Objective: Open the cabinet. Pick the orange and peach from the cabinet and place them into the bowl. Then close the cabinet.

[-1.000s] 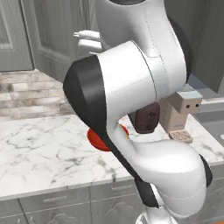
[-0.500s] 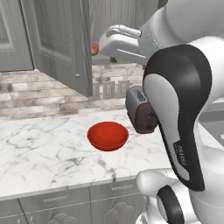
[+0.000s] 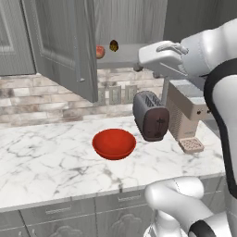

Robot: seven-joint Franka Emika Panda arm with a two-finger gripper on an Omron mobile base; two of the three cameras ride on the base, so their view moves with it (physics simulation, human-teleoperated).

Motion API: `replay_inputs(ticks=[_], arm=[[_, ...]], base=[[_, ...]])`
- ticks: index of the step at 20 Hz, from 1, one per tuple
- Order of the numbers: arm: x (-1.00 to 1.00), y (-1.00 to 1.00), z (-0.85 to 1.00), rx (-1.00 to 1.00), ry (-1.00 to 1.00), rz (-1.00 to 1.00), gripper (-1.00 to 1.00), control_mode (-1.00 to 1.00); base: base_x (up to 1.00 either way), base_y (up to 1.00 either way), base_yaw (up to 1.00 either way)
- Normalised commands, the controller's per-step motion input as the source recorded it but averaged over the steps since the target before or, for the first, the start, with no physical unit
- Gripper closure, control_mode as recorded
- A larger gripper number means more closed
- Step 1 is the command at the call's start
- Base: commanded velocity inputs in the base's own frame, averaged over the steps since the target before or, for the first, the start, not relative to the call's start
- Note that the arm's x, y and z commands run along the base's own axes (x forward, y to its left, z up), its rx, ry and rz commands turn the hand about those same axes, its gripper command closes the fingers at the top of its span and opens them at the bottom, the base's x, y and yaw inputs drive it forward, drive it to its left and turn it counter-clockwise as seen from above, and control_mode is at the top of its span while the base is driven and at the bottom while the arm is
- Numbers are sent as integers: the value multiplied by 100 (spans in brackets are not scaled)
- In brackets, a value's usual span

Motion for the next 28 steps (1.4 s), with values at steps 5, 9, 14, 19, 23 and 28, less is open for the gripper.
replay_inputs(ticks=[5,9,14,19,23,28], arm=[[44,-10,-13,14,-8,44,-100,-100],[55,0,-8,10,-2,44,-100,-100],[60,0,-3,9,0,41,-100,-100],[61,3,-1,7,0,39,-100,-100],[48,22,0,4,0,35,-100,-100],[24,37,0,0,0,28,-100,-100]], base=[[0,0,0],[0,0,0],[0,0,0],[0,0,0],[0,0,0],[0,0,0]])
